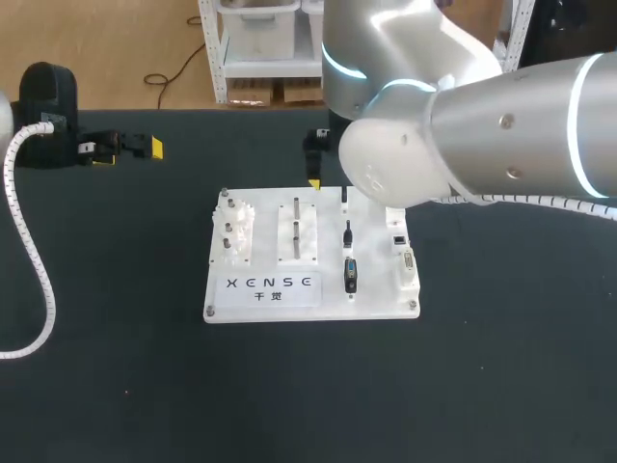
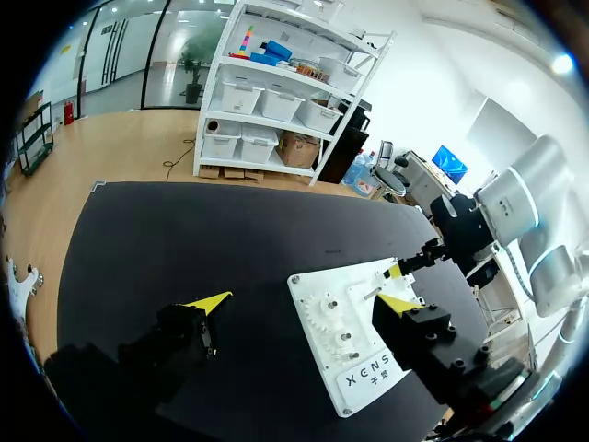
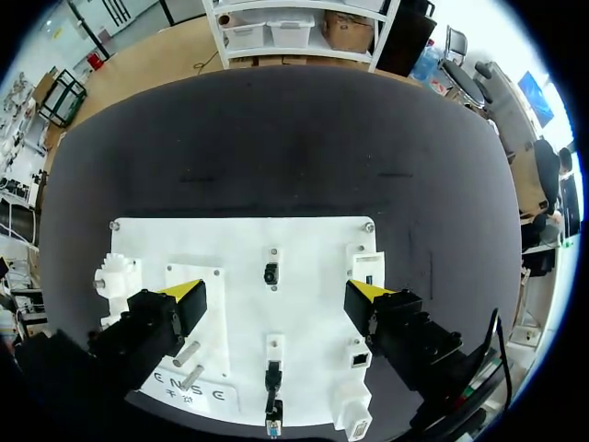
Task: Insert the USB connector, Ethernet cable, and multi-pin plug into their matching sockets one by one.
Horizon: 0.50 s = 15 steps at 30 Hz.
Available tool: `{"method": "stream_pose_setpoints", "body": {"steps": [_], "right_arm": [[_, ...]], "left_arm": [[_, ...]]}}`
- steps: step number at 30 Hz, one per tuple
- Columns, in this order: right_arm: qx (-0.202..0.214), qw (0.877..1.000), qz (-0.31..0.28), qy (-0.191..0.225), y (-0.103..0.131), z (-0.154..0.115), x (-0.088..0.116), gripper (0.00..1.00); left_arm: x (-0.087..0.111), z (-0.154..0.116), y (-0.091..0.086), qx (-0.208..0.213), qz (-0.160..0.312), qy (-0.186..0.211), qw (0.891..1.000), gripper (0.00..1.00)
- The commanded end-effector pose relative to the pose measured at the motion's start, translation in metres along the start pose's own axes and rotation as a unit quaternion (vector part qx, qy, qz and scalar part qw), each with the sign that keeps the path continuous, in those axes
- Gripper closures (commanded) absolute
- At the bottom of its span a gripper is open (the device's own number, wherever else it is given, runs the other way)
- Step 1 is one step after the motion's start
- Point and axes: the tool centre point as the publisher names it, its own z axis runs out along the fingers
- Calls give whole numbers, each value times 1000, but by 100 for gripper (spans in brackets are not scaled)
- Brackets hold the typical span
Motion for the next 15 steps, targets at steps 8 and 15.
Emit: {"method": "stream_pose_setpoints", "body": {"steps": [8, 15], "right_arm": [[7, 999, 30, 28, 5, 13, -7, 0], [11, 999, 22, 38, 7, 21, -11, 0]], "left_arm": [[0, 0, 0, 0, 0, 0, 1000, 0], [0, 0, 0, 0, 0, 0, 1000, 0]]}}
